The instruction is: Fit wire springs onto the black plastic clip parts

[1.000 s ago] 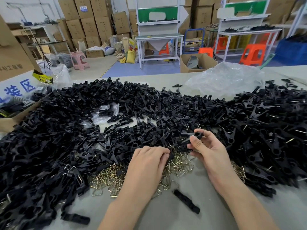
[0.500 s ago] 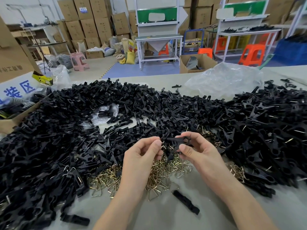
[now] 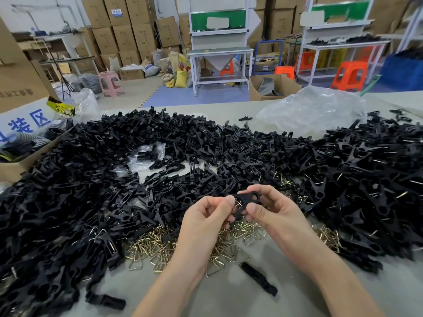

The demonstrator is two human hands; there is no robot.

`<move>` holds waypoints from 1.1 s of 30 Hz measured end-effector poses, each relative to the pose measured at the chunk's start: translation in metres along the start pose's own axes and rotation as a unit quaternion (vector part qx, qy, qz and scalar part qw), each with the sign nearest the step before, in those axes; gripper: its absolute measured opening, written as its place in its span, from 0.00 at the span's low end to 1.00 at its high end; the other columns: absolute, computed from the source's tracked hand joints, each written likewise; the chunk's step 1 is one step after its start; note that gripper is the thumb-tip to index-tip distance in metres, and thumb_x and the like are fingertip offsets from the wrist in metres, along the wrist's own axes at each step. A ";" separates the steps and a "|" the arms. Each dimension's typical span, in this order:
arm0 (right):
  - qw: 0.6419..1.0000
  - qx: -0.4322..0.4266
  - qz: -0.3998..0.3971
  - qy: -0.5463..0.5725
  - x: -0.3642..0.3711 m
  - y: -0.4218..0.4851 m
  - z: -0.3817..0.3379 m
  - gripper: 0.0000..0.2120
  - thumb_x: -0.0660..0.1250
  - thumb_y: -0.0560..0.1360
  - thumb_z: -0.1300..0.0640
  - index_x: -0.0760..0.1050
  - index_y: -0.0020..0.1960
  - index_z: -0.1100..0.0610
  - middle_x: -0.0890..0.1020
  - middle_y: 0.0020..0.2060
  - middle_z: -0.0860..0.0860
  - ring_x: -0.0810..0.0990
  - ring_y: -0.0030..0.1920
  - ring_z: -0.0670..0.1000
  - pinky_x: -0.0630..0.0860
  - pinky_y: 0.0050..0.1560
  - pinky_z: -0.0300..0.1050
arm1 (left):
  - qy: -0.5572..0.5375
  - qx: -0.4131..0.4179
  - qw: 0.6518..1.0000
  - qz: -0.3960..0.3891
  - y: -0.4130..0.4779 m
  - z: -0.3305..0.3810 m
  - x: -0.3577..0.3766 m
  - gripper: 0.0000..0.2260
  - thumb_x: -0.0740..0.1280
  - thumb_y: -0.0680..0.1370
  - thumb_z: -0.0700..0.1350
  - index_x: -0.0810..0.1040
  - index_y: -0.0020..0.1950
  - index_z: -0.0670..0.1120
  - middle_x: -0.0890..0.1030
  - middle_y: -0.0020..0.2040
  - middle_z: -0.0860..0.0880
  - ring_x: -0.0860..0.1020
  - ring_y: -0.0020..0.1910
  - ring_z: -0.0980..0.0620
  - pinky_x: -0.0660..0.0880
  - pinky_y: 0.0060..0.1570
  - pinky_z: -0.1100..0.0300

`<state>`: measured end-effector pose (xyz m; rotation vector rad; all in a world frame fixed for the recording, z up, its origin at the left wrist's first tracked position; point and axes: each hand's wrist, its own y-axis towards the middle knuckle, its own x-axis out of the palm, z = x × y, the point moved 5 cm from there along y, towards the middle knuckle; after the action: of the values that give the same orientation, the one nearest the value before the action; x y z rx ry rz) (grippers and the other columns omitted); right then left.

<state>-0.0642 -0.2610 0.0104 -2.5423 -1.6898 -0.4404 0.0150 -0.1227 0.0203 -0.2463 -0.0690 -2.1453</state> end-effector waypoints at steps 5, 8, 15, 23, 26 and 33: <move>0.999 0.003 0.000 -0.042 0.002 -0.003 -0.003 0.15 0.79 0.69 0.51 0.83 0.54 0.46 0.86 0.53 0.55 0.85 0.46 0.50 0.80 0.50 0.39 | -0.005 -0.012 1.000 -0.004 0.000 -0.002 -0.001 0.12 0.76 0.68 0.56 0.85 0.40 0.48 0.83 0.37 0.48 0.78 0.35 0.56 0.77 0.37 0.65; 0.999 -0.002 -0.001 -0.050 0.002 -0.005 -0.005 0.13 0.77 0.70 0.54 0.83 0.54 0.47 0.87 0.52 0.55 0.85 0.46 0.49 0.80 0.50 0.39 | -0.020 -0.029 0.999 -0.012 0.001 -0.004 0.000 0.14 0.76 0.66 0.58 0.85 0.39 0.48 0.83 0.37 0.47 0.78 0.34 0.55 0.76 0.37 0.63; 0.999 -0.007 -0.008 -0.042 0.003 -0.004 -0.005 0.24 0.82 0.64 0.41 0.82 0.55 0.47 0.86 0.56 0.53 0.85 0.52 0.51 0.79 0.52 0.39 | -0.082 -0.072 0.993 -0.032 0.001 -0.008 0.004 0.13 0.75 0.66 0.57 0.83 0.37 0.48 0.85 0.42 0.45 0.80 0.38 0.54 0.75 0.39 0.61; 1.000 -0.002 -0.021 0.023 0.004 -0.003 -0.003 0.24 0.84 0.62 0.44 0.83 0.54 0.49 0.86 0.54 0.55 0.85 0.48 0.50 0.80 0.51 0.40 | -0.107 -0.091 0.987 -0.081 -0.002 -0.013 0.014 0.21 0.74 0.67 0.57 0.81 0.47 0.40 0.83 0.39 0.46 0.79 0.35 0.56 0.76 0.36 0.62; 0.998 0.008 -0.034 0.052 0.006 -0.005 -0.004 0.25 0.85 0.60 0.44 0.84 0.53 0.50 0.86 0.51 0.56 0.85 0.48 0.52 0.81 0.52 0.43 | -0.114 -0.087 0.982 -0.120 -0.004 -0.012 0.017 0.18 0.73 0.70 0.57 0.85 0.45 0.43 0.82 0.38 0.46 0.78 0.36 0.55 0.76 0.37 0.61; 0.995 0.020 -0.086 0.055 0.020 -0.013 -0.007 0.25 0.85 0.60 0.44 0.85 0.53 0.53 0.84 0.55 0.59 0.77 0.33 0.48 0.77 0.33 0.44 | -0.112 -0.039 0.971 -0.206 -0.012 -0.006 0.032 0.27 0.77 0.68 0.62 0.82 0.52 0.40 0.77 0.35 0.47 0.75 0.34 0.53 0.76 0.37 0.59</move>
<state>-0.0702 -0.2398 0.0211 -2.3087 -1.8636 -0.5398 -0.0130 -0.1427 0.0217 -0.5615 -0.1797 -2.5260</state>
